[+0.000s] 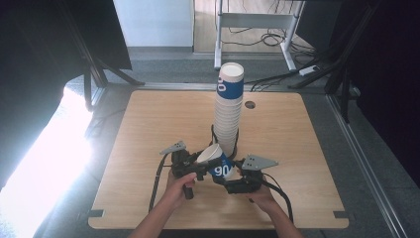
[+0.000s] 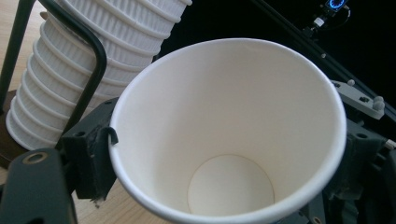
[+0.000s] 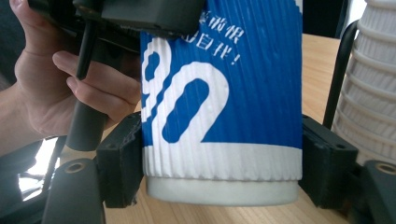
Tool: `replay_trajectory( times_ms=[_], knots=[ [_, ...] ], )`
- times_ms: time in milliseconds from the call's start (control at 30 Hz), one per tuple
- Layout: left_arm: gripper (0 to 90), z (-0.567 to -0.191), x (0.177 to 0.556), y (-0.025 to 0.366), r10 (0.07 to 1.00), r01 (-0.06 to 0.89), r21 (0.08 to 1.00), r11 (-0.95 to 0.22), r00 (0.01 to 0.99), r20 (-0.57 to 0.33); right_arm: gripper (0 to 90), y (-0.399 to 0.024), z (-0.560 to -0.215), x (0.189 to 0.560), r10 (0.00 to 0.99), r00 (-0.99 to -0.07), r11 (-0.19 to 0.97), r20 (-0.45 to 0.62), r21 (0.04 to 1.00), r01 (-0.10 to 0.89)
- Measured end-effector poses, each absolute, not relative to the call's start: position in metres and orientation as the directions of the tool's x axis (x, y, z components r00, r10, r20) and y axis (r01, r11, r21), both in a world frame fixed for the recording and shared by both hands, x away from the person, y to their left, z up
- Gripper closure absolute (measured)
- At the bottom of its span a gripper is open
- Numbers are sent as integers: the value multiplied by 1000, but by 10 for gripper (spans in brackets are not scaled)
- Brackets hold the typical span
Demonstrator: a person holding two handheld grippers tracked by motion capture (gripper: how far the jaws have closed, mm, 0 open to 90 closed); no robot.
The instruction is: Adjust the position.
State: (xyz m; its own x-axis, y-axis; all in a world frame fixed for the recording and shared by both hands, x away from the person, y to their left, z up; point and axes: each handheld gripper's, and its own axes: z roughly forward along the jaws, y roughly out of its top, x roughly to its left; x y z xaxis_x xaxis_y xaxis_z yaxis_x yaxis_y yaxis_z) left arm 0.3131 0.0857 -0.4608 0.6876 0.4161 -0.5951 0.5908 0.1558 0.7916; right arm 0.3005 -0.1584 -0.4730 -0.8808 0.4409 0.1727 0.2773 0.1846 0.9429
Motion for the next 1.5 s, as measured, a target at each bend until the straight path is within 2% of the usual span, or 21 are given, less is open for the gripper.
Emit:
replay_trajectory(
  times_ms=[267,700,1067,1267,1500],
  knots=[
    [155,-453,309,88,466,541,835,95,717,-518,171,-161,-468,302,445,-877,201,181,934,295],
    [181,-434,299,77,572,397,907,-142,781,-253,139,-165,-461,300,439,-885,268,155,917,294],
    [196,-435,295,68,563,345,909,-233,810,-163,137,-158,-461,301,427,-893,301,142,909,288],
    [195,-432,288,62,565,260,906,-334,825,-28,137,-160,-462,299,433,-893,310,120,911,272],
    [195,-431,280,52,528,183,885,-429,845,81,134,-156,-463,295,424,-902,336,81,911,240]
  ],
)
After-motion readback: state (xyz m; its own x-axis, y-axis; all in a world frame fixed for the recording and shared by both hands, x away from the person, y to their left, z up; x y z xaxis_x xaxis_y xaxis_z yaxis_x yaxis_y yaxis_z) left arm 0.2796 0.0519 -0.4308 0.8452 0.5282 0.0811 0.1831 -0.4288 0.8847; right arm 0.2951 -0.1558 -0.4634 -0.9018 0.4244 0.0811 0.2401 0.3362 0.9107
